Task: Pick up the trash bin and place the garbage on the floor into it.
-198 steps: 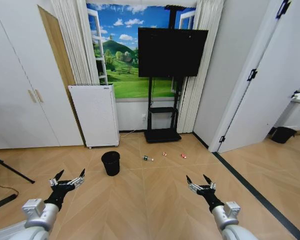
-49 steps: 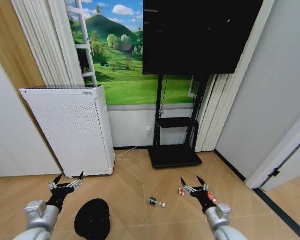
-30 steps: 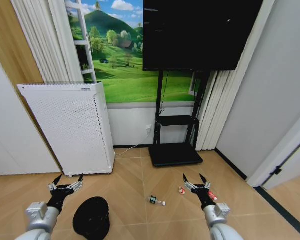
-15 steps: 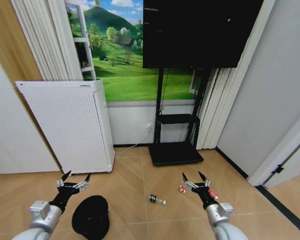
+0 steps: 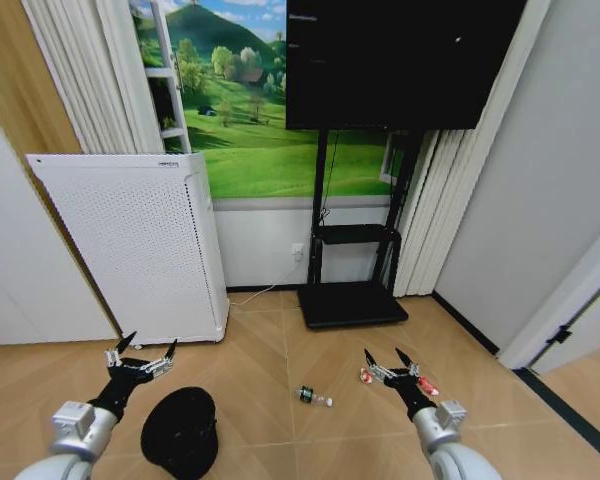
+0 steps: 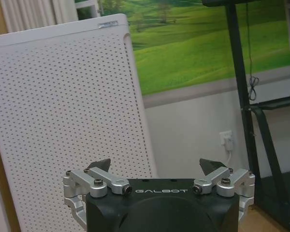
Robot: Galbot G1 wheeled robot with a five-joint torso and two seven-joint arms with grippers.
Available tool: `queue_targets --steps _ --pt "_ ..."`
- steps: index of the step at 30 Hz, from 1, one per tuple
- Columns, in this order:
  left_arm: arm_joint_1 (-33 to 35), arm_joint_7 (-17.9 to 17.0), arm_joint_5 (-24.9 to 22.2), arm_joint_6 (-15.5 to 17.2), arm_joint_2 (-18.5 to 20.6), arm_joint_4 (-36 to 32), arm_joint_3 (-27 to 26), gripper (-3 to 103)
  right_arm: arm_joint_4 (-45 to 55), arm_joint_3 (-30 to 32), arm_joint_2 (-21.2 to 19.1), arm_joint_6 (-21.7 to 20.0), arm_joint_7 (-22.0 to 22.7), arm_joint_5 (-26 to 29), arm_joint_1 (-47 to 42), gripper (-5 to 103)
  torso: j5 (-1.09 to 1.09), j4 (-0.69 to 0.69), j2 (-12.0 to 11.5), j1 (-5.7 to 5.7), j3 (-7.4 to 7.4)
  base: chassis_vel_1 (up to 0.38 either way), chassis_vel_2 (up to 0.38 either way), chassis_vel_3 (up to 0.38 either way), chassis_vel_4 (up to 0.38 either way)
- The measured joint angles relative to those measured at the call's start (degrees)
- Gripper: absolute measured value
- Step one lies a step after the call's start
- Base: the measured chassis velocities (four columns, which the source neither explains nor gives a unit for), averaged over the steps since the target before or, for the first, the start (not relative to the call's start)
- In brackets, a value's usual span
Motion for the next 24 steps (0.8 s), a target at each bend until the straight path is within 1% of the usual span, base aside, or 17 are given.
queue_targets --steps 1,3,8,11,15,17,20,22,24 --pt "0.0 0.0 0.0 0.0 0.0 0.0 0.0 100 0.0 0.0 0.0 0.0 0.0 0.0 0.0 100 0.0 0.0 0.0 0.0 0.0 0.0 0.0 0.0 0.0" --pt "-0.57 -1.59 -0.88 0.47 -0.31 0.32 0.29 100 0.0 0.02 0.0 0.0 0.41 0.04 0.29 100 -0.01 0.0 -0.61 -0.21 -0.39 0.0 0.0 0.0 0.0" --pt "-0.98 -1.89 -1.02 0.69 -0.48 1.22 0.4 100 0.03 0.02 -0.05 -0.03 0.67 0.07 0.46 100 0.0 0.0 -1.68 -0.55 -1.12 0.0 0.0 0.0 0.0" --pt "-0.95 -1.32 -0.92 0.62 -0.47 1.45 0.41 100 0.03 -0.03 -0.13 -0.05 0.98 0.07 0.51 100 0.0 0.0 -2.56 -0.77 -1.77 0.0 0.0 0.0 0.0" --pt "-0.75 -0.78 -0.71 0.51 -0.43 1.46 0.41 100 0.0 -0.03 -0.13 -0.05 1.05 0.07 0.49 100 0.0 0.0 -3.14 -0.98 -2.14 0.0 0.0 0.0 0.0" --pt "-0.61 -0.34 -0.47 0.48 -0.39 1.49 0.41 100 -0.06 -0.01 -0.07 -0.03 1.05 0.06 0.34 100 0.0 0.0 -3.88 -1.23 -2.64 0.0 0.0 0.0 0.0" --pt "-0.59 -0.27 -0.42 0.48 -0.38 1.5 0.42 100 -0.09 -0.01 -0.01 0.0 1.06 0.04 0.3 100 0.0 0.0 -4.1 -1.29 -2.8 0.0 0.0 0.0 0.0" --pt "-0.57 0.11 -0.2 0.47 -0.29 1.5 0.52 100 -0.11 0.06 0.11 0.13 1.06 0.01 0.07 100 0.0 0.0 -4.92 -1.49 -3.41 0.0 0.0 0.0 0.0" --pt "-0.57 0.43 -0.09 0.47 -0.25 1.5 0.57 100 -0.13 0.11 0.14 0.22 1.06 0.0 -0.02 100 0.0 0.0 -5.28 -1.63 -3.63 0.0 0.0 0.0 0.0"
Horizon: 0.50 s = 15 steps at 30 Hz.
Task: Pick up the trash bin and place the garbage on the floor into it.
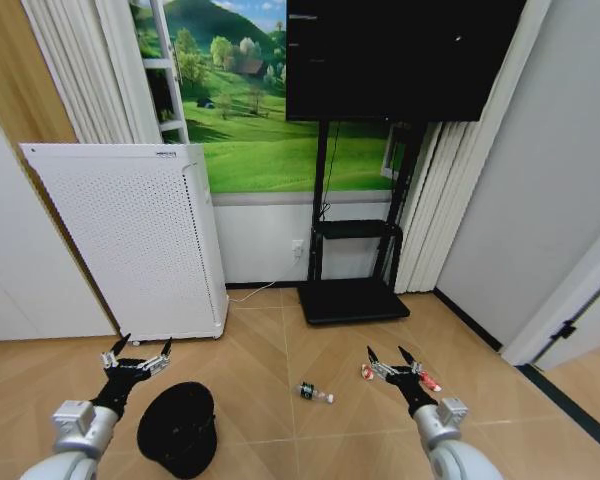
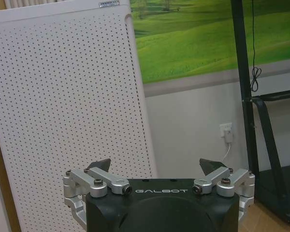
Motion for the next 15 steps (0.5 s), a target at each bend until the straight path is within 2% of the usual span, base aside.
queue_targets --steps 15 --pt "0.09 0.76 0.63 -0.23 -0.34 0.02 0.11 100 -0.1 0.02 -0.04 0.37 -0.14 -0.16 -0.3 100 0.0 0.0 -3.25 -0.88 -2.38 0.0 0.0 0.0 0.0"
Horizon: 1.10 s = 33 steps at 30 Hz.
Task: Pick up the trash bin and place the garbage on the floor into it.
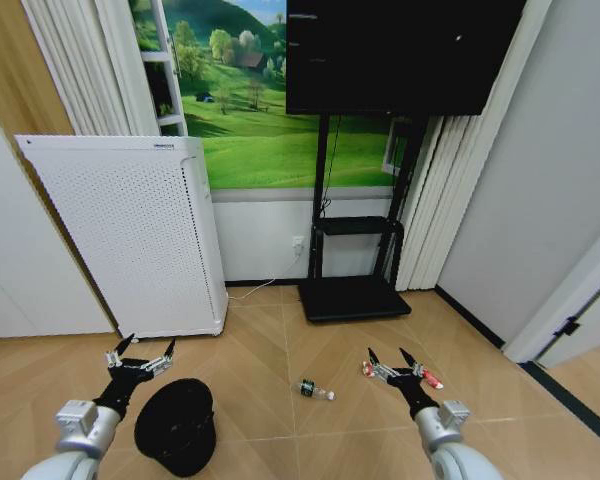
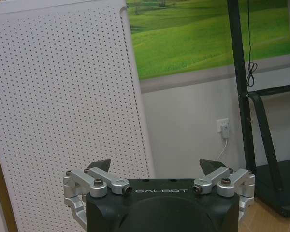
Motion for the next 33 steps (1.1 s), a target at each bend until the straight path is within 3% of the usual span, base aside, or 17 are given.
queue_targets --steps 33 --pt "0.51 0.41 0.59 -0.22 -0.16 0.47 -0.1 100 -1.8 -0.3 0.23 1.09 -0.13 -0.68 -0.29 100 0.0 0.0 -7.84 -1.63 -6.21 0.0 0.0 0.0 0.0"
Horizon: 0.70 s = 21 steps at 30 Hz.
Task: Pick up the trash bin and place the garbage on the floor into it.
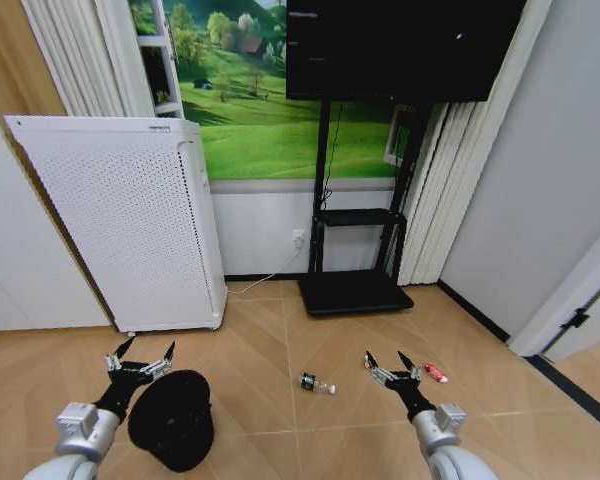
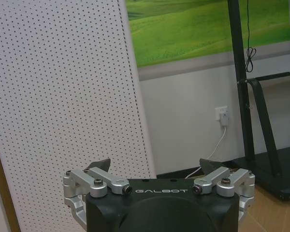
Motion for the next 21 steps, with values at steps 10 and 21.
queue_targets --steps 10,21 --pt "0.33 -1.4 -0.21 -0.96 -0.05 0.63 0.06 100 -0.26 -0.06 -0.08 0.33 -0.1 -0.25 -0.35 100 0.0 0.0 -2.2 -0.31 -1.87 0.0 0.0 0.0 0.0" --pt "2.93 -10.29 -4.5 7.33 -2.79 3.42 0.01 100 -2.97 0.76 -0.05 1.75 -0.08 -1.1 -0.17 100 0.0 0.0 -2.33 -0.42 -1.91 0.0 0.0 0.0 0.0"
